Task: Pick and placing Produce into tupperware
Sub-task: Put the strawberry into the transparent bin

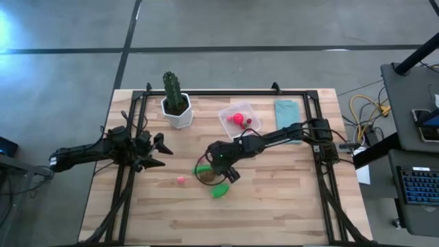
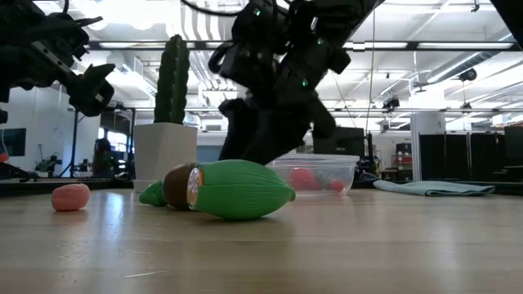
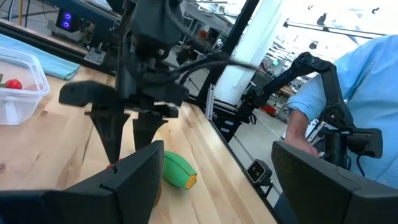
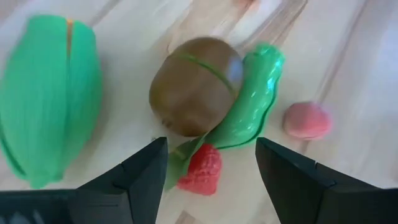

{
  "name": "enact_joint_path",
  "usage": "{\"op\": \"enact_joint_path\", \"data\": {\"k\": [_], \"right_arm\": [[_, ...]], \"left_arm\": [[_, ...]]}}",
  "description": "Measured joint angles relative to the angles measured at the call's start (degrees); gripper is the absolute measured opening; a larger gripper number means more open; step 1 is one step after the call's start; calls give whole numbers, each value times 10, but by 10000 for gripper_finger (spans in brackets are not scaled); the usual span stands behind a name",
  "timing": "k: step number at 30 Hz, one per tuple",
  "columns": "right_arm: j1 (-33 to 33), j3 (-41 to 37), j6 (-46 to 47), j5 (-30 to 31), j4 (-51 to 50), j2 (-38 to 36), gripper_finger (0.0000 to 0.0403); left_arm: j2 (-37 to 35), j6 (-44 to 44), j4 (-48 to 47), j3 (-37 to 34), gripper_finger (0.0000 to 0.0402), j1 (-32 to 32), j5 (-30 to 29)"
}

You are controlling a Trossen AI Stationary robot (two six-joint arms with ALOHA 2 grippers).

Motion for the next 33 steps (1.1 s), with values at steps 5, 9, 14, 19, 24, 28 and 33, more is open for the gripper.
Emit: {"op": "enact_joint_path", "data": {"k": [5,9,14,19,24,28,33], "right_arm": [[0,-3,4,0,-10,11,236],[-1,-12,-3,0,5,10,236],[-8,-17,-4,0,23,10,236],[-15,-31,-3,0,24,10,237],[-16,-35,23,0,25,10,237],[-16,-35,26,0,35,10,234],[-16,-34,45,0,42,10,233]], "left_arm": [[-1,0,0,0,283,0,0],[0,0,0,0,283,0,0],[0,0,0,0,283,0,0],[0,0,0,0,283,0,0],[0,0,0,0,283,0,0],[-1,0,0,0,283,0,0],[-1,0,0,0,283,0,0]]}}
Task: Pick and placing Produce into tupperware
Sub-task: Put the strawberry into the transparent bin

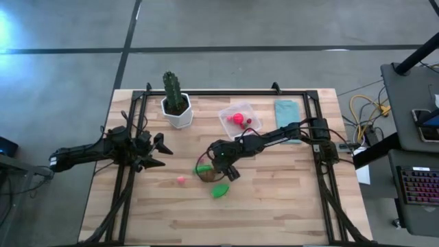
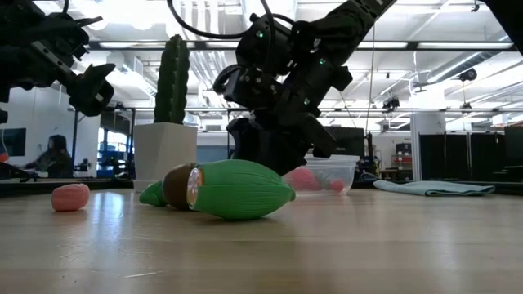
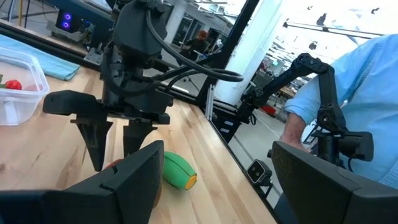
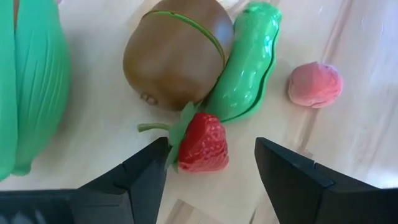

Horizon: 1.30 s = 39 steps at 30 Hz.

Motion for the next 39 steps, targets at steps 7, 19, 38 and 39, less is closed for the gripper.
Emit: {"op": "enact_joint_path", "data": {"k": [7,19,38,39], "right_arm": [[0,-1,27,-2,0,0,233],[0,0,80,-19,-1,21,217],[0,22,94,-16,-38,20,147],[0,22,99,-16,-41,18,144]], "left_arm": [[0,0,0,0,283,0,0],[1,0,0,0,283,0,0],[1,0,0,0,283,0,0],[0,0,0,0,283,0,0]]}}
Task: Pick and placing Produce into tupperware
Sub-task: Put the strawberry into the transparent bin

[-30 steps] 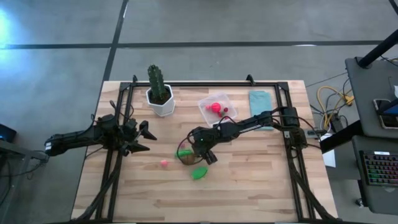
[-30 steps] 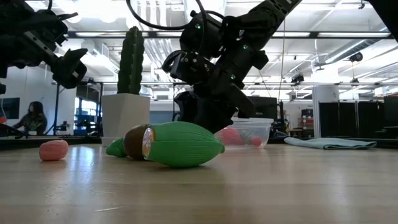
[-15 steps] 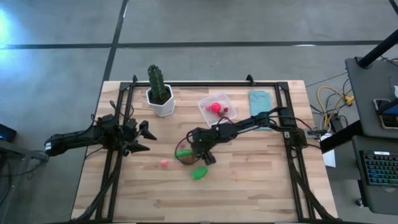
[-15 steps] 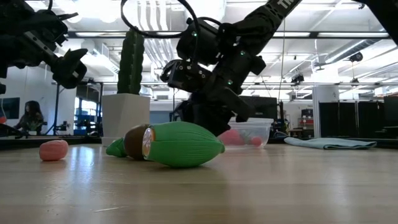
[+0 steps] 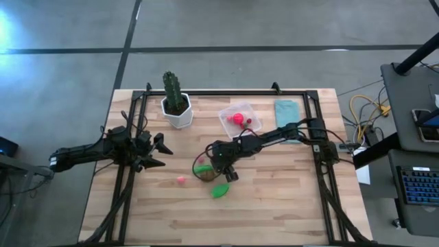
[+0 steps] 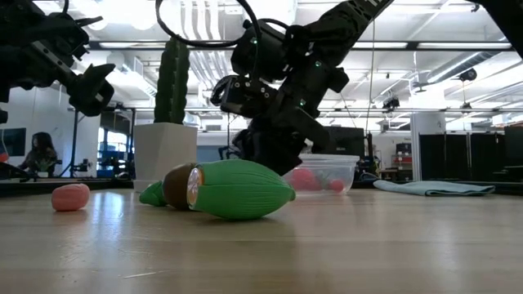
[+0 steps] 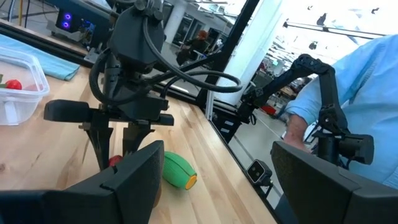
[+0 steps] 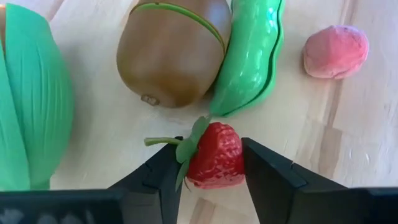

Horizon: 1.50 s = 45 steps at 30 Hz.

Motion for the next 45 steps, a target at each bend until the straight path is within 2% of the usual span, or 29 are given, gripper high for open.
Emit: {"op": "enact_joint_path", "data": {"k": [10,16,21,25,33,45], "right_arm": [[-1,-1,34,20,-6,-60,147],[-13,0,73,103,-48,-139,148],[-56,-1,146,146,-138,-184,150],[-113,-7,203,186,-192,-189,150],[-205,-12,276,180,-243,-161,150],[-201,-12,271,162,-214,-150,156]], "left_arm": [[0,0,0,0,283,0,0],[0,0,0,0,283,0,0],[0,0,0,0,283,0,0],[0,0,0,0,283,0,0],[0,0,0,0,283,0,0],[0,0,0,0,283,0,0]]}}
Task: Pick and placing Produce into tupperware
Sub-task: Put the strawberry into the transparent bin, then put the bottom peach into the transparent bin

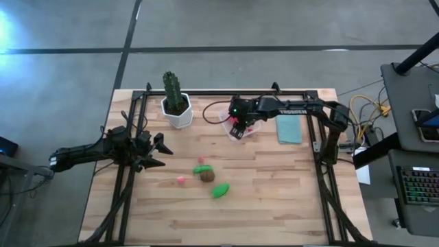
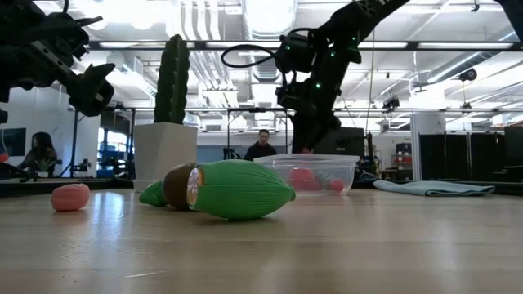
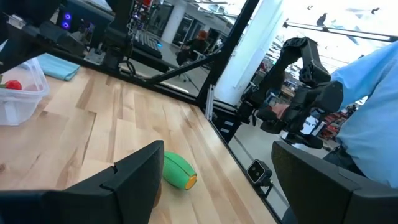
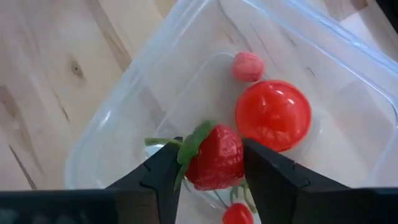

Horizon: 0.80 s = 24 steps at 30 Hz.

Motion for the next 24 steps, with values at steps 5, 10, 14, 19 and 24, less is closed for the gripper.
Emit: {"op": "enact_joint_path", "data": {"k": [5,10,14,19,24], "right_arm": [[0,0,2,0,-6,0,196],[0,0,19,2,-8,0,236],[6,2,28,0,-7,-3,250],[46,20,27,-2,-4,-8,253],[97,31,24,-2,10,-8,250]], "left_arm": [[0,0,0,0,283,0,0],[0,0,0,0,283,0,0],[0,0,0,0,283,0,0],[0,0,0,0,283,0,0],[0,0,0,0,283,0,0]]}}
